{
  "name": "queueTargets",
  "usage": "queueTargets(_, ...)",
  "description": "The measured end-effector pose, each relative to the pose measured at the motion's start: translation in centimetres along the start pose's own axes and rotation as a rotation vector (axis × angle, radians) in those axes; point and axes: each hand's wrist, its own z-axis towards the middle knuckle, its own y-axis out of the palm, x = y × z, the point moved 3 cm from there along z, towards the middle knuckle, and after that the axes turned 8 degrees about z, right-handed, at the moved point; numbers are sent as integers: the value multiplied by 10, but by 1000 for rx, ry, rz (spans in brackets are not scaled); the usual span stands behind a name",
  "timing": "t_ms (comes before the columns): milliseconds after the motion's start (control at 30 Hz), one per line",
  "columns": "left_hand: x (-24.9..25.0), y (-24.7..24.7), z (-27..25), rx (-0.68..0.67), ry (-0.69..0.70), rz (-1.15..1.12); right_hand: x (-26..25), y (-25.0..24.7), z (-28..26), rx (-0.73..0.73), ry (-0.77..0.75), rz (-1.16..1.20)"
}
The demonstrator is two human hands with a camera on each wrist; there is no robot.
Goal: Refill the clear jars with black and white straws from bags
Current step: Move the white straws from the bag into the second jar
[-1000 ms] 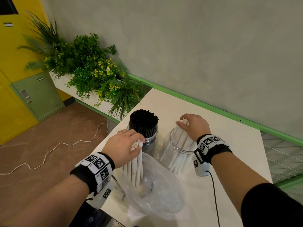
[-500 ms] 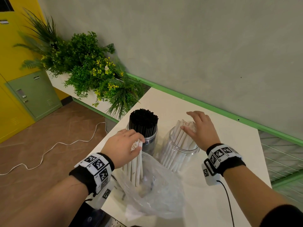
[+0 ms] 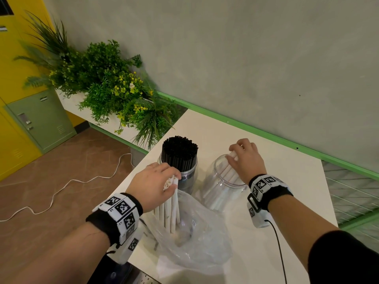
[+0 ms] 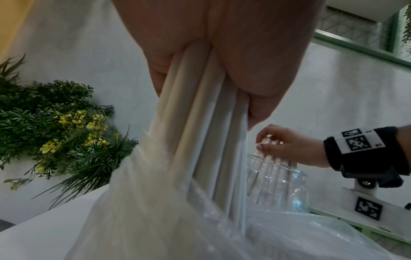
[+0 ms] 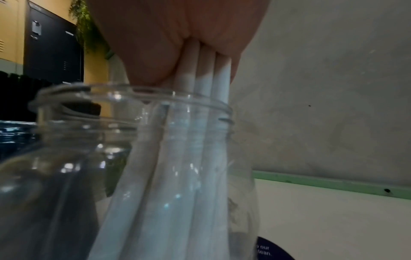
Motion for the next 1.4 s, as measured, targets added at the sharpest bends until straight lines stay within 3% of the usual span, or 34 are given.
queueTargets(167, 1, -1, 0, -12, 3, -3, 6, 1, 6, -170, 147, 8)
queueTargets(433, 1, -2, 1, -20, 2, -2, -1, 0, -13, -154, 138, 5)
queueTargets(567, 2, -3, 3, -42, -8, -10, -7, -6, -18, -216, 148, -79)
queueTargets(633, 1, -3, 3, -44, -16, -19, -18, -17, -19, -119, 95, -80)
queueTargets(700, 0, -4, 2, -49, -22, -25, -37, -27, -23, -33, 23, 34)
queueTargets(767, -3, -5, 2, -55, -31, -26, -60, -30, -31, -54, -25, 224)
queueTargets(967, -4, -8, -1, -98, -67, -5, -117, 8, -69, -379, 71, 752)
queueTargets(1133, -9, -17, -14, -124, -175, 80, -124, 49, -77, -488, 72, 872)
queueTargets(1400, -11, -5, -26, -24, -199, -263, -128, 68, -78, -415, 126, 878)
